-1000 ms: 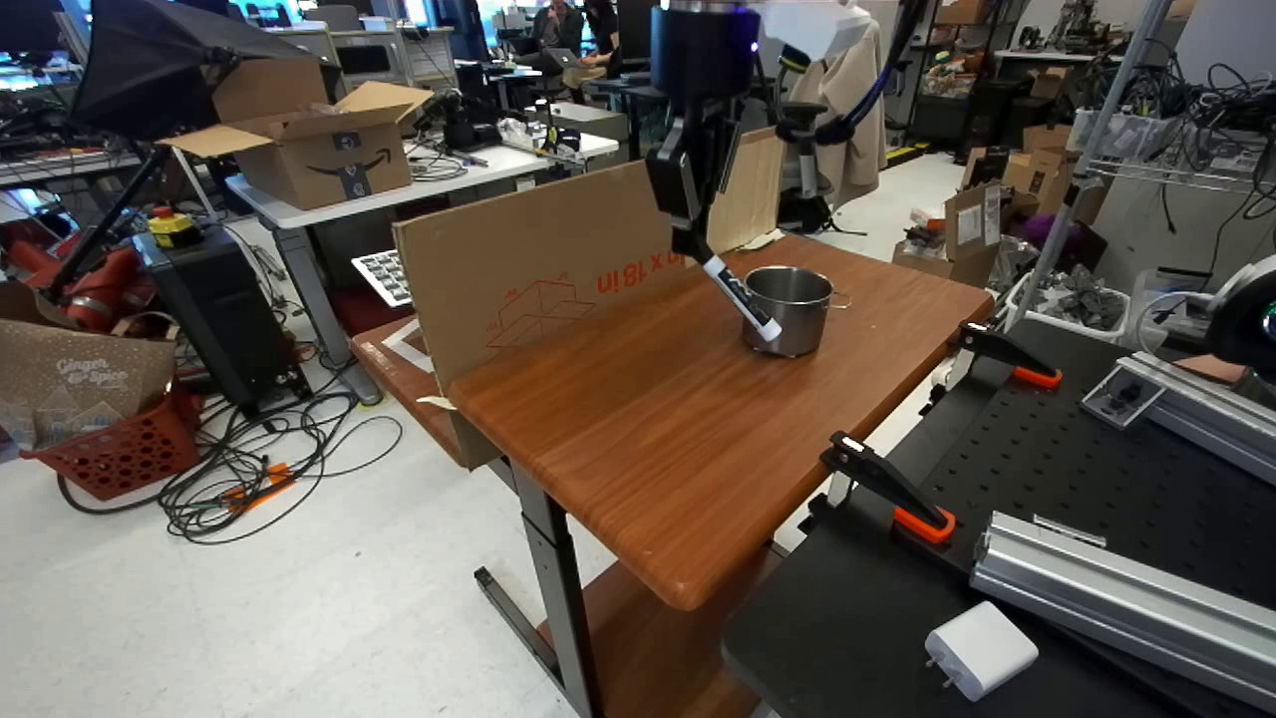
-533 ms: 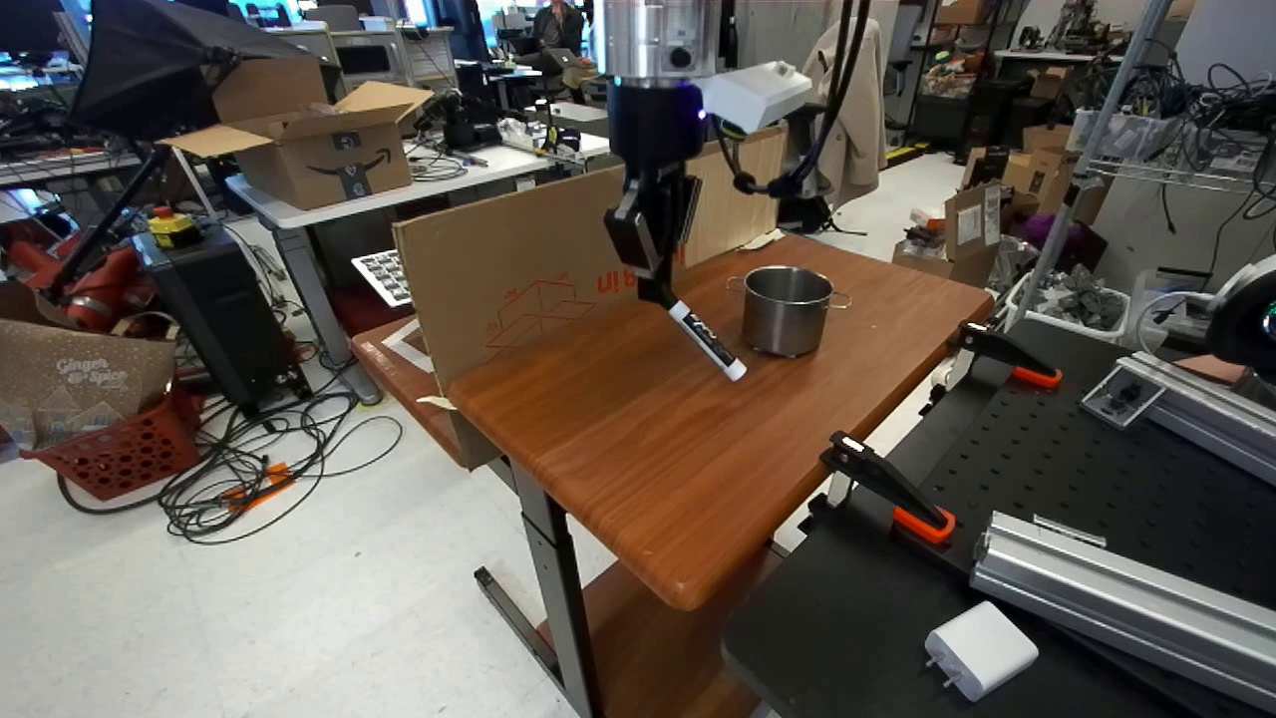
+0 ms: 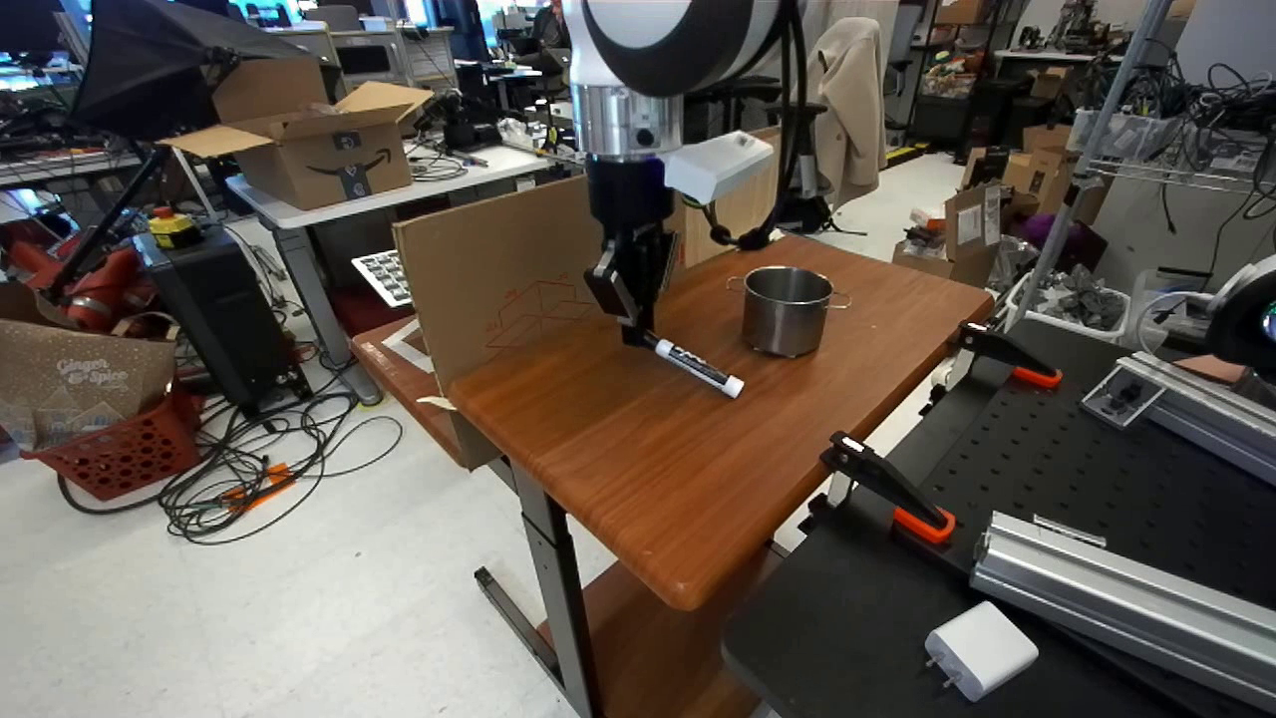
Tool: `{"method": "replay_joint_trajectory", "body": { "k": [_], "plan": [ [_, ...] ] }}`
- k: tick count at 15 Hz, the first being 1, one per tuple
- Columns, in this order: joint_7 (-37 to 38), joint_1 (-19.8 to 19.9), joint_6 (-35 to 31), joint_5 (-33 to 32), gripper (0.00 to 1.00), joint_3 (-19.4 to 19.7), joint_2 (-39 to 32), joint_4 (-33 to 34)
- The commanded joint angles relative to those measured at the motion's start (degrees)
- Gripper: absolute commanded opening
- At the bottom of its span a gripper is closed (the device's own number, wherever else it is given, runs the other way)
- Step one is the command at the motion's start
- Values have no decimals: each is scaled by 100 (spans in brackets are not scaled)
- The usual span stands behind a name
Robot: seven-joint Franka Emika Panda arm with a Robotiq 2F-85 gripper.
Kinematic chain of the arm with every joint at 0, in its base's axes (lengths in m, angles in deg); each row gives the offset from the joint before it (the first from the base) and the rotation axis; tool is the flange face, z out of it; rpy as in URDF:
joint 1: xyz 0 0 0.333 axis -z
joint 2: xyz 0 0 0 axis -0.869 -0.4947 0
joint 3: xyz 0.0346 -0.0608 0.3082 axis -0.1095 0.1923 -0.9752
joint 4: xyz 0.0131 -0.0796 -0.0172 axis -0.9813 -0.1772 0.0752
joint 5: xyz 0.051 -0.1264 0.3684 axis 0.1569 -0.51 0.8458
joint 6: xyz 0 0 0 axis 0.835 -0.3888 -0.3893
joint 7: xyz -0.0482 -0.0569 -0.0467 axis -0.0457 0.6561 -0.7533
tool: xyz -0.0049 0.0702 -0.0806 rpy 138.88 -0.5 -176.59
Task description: Remove the marker from the silver cup
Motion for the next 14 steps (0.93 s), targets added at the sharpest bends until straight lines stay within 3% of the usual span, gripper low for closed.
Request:
{"method": "replay_joint_trajectory", "body": {
  "k": [1,11,12,14],
  "plan": [
    [226,-143,245,-97,5,146,-367,428],
    [567,-318,512,-126,8,311,-846,1004],
    [641,-357,532,-148,44,346,-868,1045],
    [695,-388,597,-167,51,377,-908,1117]
  ]
}}
